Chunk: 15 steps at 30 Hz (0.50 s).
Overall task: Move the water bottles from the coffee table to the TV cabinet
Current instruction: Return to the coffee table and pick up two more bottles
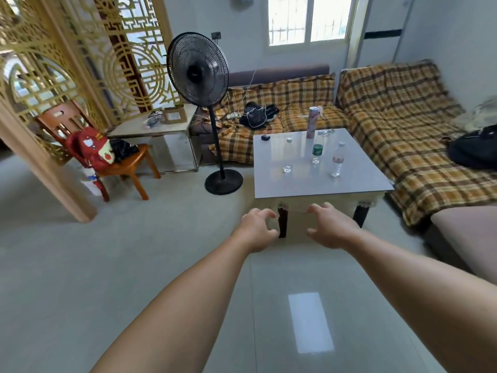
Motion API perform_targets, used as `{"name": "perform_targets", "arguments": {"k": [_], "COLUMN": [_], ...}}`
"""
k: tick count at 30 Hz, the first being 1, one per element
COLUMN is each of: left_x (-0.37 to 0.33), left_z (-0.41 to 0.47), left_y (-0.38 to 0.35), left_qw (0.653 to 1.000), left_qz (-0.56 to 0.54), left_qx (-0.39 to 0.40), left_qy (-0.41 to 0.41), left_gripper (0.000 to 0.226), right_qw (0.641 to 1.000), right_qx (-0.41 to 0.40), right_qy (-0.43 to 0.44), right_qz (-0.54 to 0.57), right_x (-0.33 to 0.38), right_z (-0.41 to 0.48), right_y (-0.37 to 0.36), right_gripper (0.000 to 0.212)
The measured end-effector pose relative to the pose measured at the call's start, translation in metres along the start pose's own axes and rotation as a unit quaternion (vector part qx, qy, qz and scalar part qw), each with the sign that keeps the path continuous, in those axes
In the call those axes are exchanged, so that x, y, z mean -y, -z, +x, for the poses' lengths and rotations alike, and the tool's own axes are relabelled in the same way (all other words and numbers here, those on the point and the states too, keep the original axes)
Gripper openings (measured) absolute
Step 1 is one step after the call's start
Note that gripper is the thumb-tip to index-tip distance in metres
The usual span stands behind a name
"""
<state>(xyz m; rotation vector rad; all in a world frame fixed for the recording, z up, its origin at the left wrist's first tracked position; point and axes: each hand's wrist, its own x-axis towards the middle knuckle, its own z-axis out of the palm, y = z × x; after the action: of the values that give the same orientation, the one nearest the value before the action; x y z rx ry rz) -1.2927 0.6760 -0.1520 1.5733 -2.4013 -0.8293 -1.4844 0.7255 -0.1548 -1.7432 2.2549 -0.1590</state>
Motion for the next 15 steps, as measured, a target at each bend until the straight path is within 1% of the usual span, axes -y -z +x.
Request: {"name": "perform_targets", "arguments": {"k": [8, 15], "left_x": [-0.043, -0.079], "left_z": [0.03, 0.094], "left_y": [0.0, -0.003], "left_qw": [1.0, 0.998], "left_qz": [0.021, 0.036], "left_qx": [-0.011, -0.008], "left_qy": [-0.009, -0.047], "left_gripper": [0.043, 0.045], "right_qw": [1.0, 0.999], "right_qx": [-0.015, -0.026], "right_qy": [0.027, 0.018], "right_qz": [0.004, 0.007], "right_x": [-0.042, -0.081], "right_z": [0.025, 0.063], "right_y": [0.031, 0.055], "right_gripper": [0.056, 0.057]}}
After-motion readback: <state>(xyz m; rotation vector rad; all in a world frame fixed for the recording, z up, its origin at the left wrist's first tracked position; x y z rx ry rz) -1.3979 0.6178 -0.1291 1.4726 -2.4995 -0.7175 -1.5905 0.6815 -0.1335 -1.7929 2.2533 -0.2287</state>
